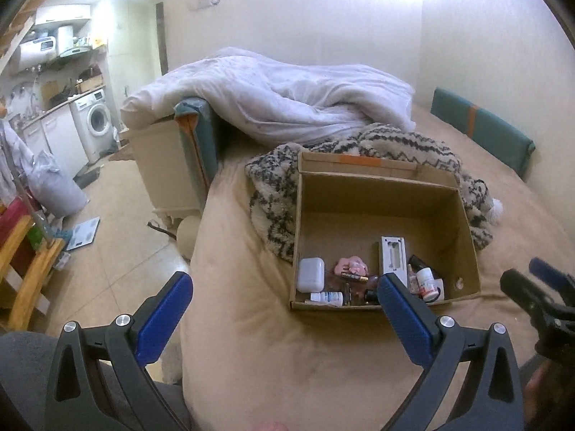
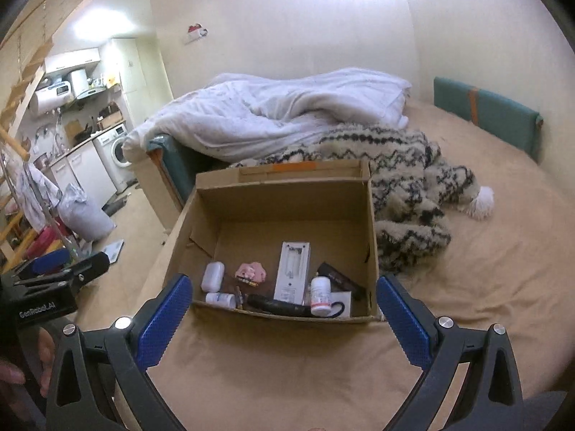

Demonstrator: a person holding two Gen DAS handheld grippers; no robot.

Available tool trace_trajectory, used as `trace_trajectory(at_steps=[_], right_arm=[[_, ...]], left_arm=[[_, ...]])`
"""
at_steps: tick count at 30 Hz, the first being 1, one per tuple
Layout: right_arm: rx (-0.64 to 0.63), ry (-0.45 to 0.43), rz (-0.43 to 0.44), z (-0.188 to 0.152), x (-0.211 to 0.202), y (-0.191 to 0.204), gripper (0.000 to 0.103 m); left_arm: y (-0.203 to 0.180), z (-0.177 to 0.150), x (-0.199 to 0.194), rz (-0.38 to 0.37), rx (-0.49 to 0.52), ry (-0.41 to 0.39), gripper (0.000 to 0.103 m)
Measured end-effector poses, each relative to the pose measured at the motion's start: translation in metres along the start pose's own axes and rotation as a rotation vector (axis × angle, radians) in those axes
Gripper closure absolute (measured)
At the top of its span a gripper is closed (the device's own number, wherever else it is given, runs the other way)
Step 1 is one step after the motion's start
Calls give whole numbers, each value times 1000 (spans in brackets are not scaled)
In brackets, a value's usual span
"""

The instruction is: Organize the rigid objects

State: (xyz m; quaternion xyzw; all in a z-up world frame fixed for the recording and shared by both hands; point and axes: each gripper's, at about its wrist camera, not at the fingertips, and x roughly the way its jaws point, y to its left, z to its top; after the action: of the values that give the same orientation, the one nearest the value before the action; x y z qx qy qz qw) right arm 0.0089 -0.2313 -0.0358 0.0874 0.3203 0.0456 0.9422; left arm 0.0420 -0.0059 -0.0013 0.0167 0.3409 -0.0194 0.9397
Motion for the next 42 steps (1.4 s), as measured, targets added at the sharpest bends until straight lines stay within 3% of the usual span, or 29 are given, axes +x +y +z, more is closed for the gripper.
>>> trace_trajectory(at_steps=[42], right_arm=[[15, 0, -25, 2, 2, -6, 0]], left_arm=[[-9, -6, 0, -8, 19, 13, 1]])
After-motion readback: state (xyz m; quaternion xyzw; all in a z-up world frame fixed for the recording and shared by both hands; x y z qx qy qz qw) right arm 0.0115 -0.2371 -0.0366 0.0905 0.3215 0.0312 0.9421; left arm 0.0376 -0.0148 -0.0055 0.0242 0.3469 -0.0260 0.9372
